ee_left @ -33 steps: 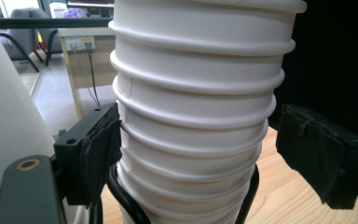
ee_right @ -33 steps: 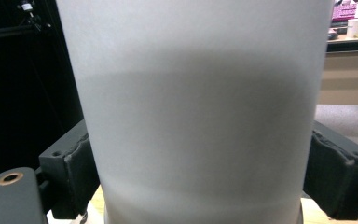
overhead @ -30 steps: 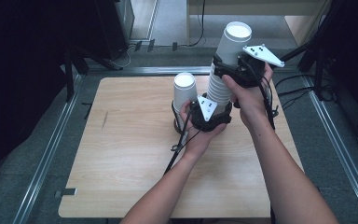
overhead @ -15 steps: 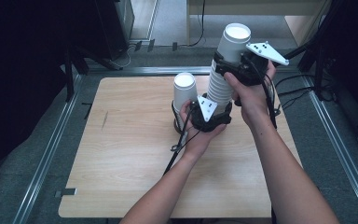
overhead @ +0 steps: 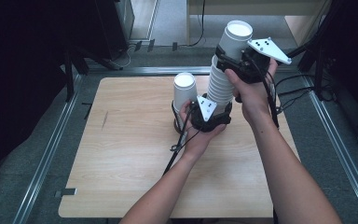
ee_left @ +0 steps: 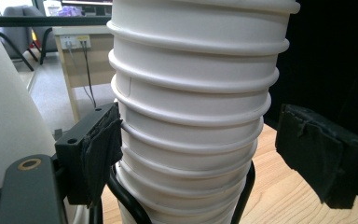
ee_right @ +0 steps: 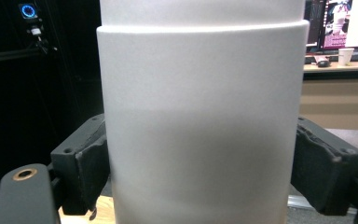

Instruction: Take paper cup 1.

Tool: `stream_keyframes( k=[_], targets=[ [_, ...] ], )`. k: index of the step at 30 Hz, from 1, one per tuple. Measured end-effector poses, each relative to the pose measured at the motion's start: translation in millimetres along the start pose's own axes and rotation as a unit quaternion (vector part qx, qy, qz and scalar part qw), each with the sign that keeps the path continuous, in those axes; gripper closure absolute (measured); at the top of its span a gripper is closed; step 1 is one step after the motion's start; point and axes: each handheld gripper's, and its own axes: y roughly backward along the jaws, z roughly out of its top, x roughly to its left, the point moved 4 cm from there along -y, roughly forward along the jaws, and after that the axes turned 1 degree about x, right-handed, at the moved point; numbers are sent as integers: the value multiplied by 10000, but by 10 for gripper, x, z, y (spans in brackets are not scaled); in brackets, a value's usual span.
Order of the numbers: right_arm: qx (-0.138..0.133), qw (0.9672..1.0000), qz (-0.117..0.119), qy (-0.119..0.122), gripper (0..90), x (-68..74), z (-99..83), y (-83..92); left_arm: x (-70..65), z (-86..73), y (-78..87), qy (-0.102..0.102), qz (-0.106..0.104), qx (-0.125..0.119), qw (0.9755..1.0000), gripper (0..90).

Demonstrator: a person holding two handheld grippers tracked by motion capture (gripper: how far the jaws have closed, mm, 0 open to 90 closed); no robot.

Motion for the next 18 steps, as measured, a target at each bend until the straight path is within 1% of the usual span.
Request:
stream_keyframes(
  k=[4, 7, 8, 12, 14, 16, 18],
  targets=[
    [137, 9998, -56, 112, 140, 5, -63, -19, -1, 1, 0, 23, -1, 7, 10000, 149],
    [210, 9997, -84, 97, 122, 2, -101, -39, 0, 0, 4, 20, -10, 15, 10000, 149],
    [239, 9996, -86, 74, 99, 2, -111, -46, 1, 0, 5, 16, -15, 18, 10000, 149],
    [428, 9990, -81, 46, 63, -2, -177, -90, 3, 1, 7, 14, -23, 15, 10000, 149],
    [458, 9988, -123, 87, 80, -5, -201, -107, 4, 1, 7, 15, -26, 13, 10000, 149],
    [400, 9991, -125, 92, 122, -3, -191, -100, 6, 1, 6, 17, -34, 13, 10000, 149],
    [367, 9993, -115, 36, 128, -1, -172, -95, 6, -1, 4, 8, -31, 16, 10000, 149]
  ],
)
